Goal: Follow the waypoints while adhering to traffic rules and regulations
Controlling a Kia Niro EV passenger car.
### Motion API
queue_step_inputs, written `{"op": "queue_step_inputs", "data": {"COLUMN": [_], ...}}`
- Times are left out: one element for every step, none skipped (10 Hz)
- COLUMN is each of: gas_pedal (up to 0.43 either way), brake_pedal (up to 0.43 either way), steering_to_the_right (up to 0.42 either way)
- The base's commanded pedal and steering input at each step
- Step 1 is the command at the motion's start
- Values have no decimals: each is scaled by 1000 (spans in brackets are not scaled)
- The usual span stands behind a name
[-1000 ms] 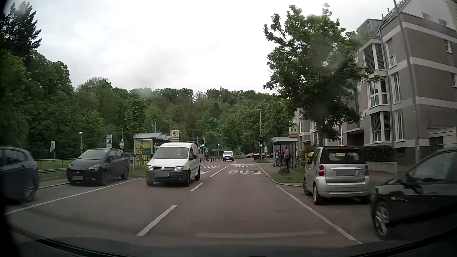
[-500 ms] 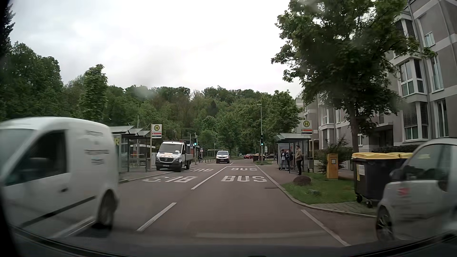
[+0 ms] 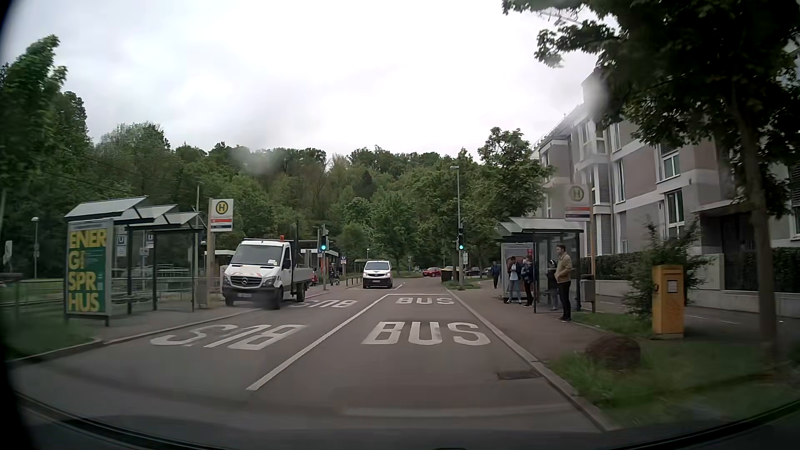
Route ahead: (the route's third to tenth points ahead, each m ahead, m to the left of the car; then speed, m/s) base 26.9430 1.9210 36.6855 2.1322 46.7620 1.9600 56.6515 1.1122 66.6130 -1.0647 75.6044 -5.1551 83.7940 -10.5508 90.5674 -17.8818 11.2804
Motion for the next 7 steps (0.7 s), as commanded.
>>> {"op": "queue_step_inputs", "data": {"gas_pedal": [67, 67, 67, 67, 67, 67, 67], "brake_pedal": [0, 0, 0, 0, 0, 0, 0], "steering_to_the_right": [13, 13, 13, 13, 12, 10, 9]}}
